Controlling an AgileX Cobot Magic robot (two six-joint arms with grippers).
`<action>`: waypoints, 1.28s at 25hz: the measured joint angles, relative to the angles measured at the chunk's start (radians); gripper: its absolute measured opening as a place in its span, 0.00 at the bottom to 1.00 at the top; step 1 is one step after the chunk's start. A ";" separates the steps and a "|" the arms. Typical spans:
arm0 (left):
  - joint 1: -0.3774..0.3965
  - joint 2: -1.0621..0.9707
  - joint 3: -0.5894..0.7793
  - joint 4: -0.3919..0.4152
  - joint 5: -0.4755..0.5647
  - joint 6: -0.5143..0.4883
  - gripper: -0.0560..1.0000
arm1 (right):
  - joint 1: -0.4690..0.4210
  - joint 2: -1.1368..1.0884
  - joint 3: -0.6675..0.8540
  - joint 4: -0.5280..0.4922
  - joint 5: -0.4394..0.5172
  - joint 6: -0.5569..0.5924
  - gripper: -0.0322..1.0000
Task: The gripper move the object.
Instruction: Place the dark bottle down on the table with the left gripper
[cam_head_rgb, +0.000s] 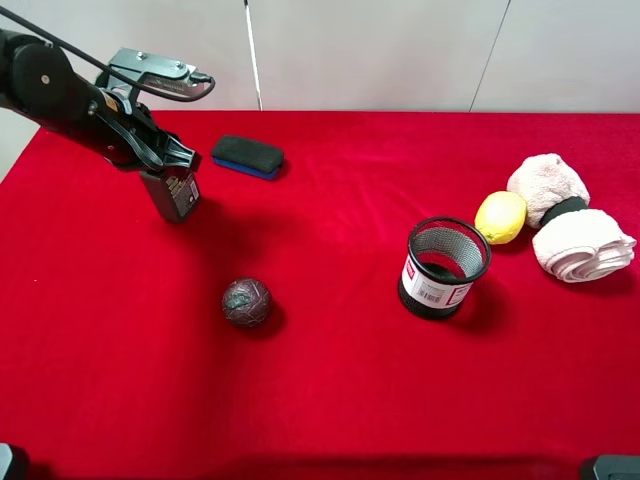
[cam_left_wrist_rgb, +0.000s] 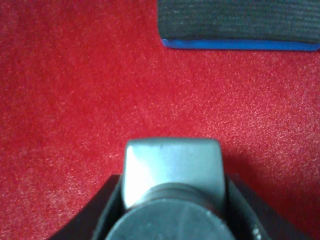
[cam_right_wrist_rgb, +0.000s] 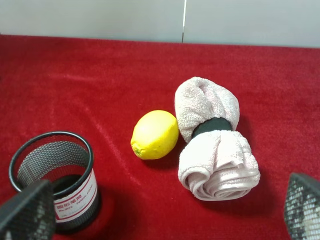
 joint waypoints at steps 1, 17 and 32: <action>0.000 0.000 0.000 0.000 0.001 0.000 0.45 | 0.000 0.000 0.000 0.000 0.000 0.000 0.70; -0.053 0.000 -0.168 0.006 0.234 0.000 0.45 | 0.000 0.000 0.000 0.000 0.000 0.001 0.70; -0.201 0.062 -0.425 -0.004 0.421 -0.001 0.44 | 0.000 0.000 0.000 0.000 0.000 0.001 0.70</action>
